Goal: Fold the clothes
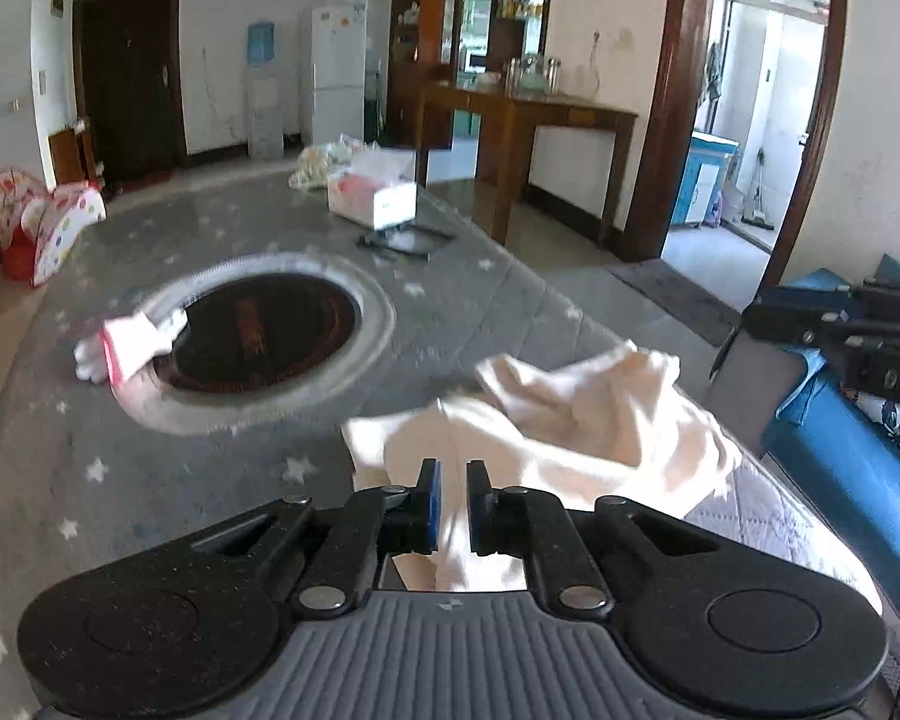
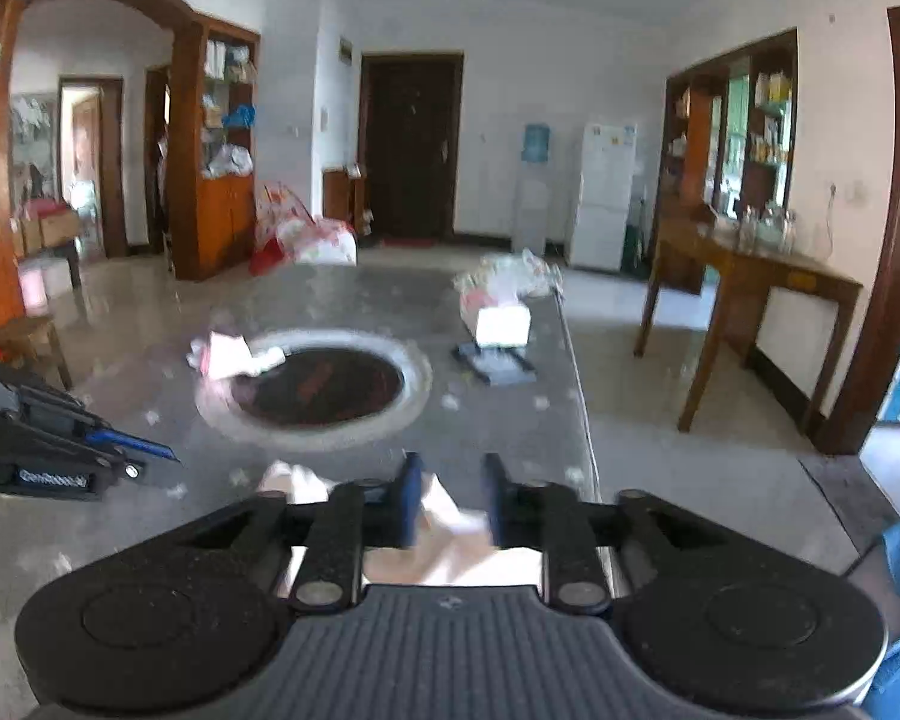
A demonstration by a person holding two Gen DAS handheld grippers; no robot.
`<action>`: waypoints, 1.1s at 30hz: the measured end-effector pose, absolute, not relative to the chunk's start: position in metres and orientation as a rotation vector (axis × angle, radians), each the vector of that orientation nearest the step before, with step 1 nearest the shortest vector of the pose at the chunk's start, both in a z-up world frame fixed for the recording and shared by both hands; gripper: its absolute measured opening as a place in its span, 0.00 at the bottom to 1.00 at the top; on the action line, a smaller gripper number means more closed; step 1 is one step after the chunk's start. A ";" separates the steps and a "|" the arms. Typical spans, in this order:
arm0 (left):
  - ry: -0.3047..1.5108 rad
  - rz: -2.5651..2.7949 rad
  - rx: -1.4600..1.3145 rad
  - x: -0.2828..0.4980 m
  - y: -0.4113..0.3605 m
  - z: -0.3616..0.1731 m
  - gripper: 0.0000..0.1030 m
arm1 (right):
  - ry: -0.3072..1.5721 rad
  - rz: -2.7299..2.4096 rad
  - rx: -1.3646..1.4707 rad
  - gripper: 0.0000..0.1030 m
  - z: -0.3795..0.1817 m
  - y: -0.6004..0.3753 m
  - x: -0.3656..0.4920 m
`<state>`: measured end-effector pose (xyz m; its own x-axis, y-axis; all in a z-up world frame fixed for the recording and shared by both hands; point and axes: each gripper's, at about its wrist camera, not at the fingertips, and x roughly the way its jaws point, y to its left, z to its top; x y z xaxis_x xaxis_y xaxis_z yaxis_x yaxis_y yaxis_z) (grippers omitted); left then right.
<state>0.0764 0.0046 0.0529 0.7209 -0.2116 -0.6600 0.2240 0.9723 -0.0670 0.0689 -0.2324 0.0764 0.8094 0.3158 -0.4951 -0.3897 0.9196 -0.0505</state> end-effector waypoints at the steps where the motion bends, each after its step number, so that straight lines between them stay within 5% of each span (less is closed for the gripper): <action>1: 0.737 -0.247 0.015 0.076 0.004 0.049 0.15 | 0.520 0.379 -0.147 0.26 0.071 -0.233 0.071; 8: 0.795 -0.234 0.032 0.066 -0.009 0.025 0.43 | 0.619 0.388 -0.101 0.47 0.044 -0.235 0.065; 24: 0.854 -0.192 0.044 0.033 -0.031 0.001 0.62 | 0.710 0.347 -0.034 0.68 0.002 -0.232 0.029; 33: 0.861 -0.166 0.047 0.016 -0.037 -0.006 0.80 | 0.721 0.329 -0.022 0.81 -0.004 -0.231 0.014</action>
<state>0.0160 -0.0371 -0.0060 0.6396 -0.1263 -0.7582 0.1642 0.9861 -0.0258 0.0144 -0.2308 -0.0038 0.7021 0.2883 -0.6511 -0.3032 0.9484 0.0930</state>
